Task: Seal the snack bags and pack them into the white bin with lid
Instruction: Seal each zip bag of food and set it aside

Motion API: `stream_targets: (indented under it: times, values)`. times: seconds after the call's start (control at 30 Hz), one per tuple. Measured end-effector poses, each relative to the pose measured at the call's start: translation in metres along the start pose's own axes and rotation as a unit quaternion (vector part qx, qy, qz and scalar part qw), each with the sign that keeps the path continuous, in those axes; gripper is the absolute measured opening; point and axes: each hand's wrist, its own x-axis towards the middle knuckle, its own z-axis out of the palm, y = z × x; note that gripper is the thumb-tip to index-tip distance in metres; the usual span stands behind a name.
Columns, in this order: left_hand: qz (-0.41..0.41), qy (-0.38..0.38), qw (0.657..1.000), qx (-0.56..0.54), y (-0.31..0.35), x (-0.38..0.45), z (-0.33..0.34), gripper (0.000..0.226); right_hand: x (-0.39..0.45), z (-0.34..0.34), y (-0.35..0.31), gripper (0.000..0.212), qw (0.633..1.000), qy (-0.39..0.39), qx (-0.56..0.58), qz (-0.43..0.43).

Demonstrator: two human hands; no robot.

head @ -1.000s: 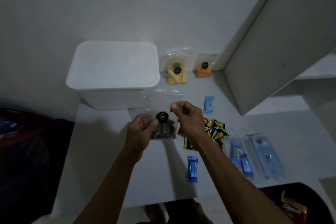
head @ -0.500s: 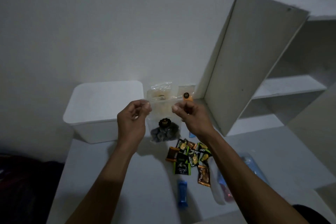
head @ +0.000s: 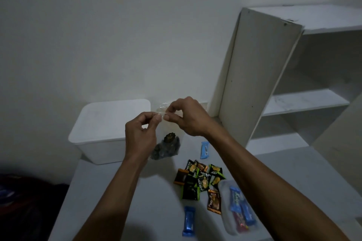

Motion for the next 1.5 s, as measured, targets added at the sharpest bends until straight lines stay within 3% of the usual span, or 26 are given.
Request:
stream_targets:
  times: [0.47, 0.7, 0.83, 1.1, 1.5]
  values:
    - [-0.019, 0.028, 0.999, -0.022, 0.012, -0.010, 0.005, 0.008, 0.000, -0.017, 0.005, 0.016, 0.998, -0.054, 0.033, -0.013]
    - [-0.035, -0.020, 0.999, -0.035, 0.007, -0.010, 0.005, 0.009, 0.000, -0.020, 0.004, 0.011, 0.998, -0.057, 0.030, -0.007]
    - [-0.038, -0.004, 0.999, -0.037, 0.005, -0.007, 0.003, 0.009, -0.005, -0.028, 0.007, 0.006, 0.995, -0.089, 0.045, 0.008]
    - [-0.042, -0.026, 0.998, -0.049, 0.000, -0.004, 0.002, 0.003, -0.004, -0.030, 0.004, 0.008, 0.996, -0.086, 0.034, 0.018]
    - [-0.051, 0.001, 0.997, -0.056, -0.003, 0.004, 0.002, 0.004, -0.001, -0.031, 0.014, 0.009, 0.997, -0.057, 0.039, 0.031]
